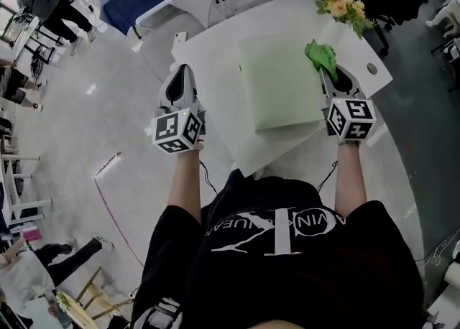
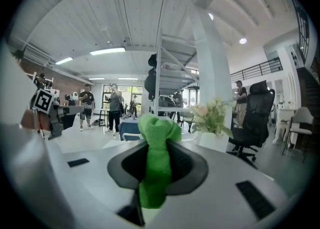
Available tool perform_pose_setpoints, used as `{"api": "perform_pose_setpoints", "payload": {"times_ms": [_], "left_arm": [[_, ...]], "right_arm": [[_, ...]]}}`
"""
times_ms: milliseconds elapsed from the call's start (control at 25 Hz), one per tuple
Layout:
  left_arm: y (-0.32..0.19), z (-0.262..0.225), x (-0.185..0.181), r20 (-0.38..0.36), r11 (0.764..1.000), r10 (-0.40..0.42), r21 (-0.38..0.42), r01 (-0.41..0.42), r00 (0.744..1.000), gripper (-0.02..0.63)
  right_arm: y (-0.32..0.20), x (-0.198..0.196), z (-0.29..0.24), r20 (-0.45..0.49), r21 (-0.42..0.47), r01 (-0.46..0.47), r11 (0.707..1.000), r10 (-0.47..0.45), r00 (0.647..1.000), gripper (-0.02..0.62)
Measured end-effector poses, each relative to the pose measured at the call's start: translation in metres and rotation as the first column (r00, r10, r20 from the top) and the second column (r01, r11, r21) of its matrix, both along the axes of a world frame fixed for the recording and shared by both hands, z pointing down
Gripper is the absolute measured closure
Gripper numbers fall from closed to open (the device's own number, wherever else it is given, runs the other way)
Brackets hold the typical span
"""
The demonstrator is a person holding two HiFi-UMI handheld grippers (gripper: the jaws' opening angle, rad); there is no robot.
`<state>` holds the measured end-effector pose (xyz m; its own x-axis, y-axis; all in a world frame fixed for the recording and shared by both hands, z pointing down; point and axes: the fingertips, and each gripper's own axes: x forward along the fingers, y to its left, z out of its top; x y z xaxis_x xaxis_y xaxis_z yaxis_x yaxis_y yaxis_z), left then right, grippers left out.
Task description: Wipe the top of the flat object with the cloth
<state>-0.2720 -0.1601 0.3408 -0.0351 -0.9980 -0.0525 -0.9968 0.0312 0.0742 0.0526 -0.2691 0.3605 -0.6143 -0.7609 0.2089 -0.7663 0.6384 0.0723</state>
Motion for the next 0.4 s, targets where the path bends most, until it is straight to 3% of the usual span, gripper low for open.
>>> {"api": "perform_pose_setpoints", "payload": {"times_ms": [400], "left_arm": [[-0.004,0.006,0.003,-0.022,1.000,0.013,-0.015,-0.013,1.000,0.595]], "right_arm": [[-0.003,0.002,0.015,0.006,-0.047,0.002,0.999,-0.002,1.000,0.528]]}}
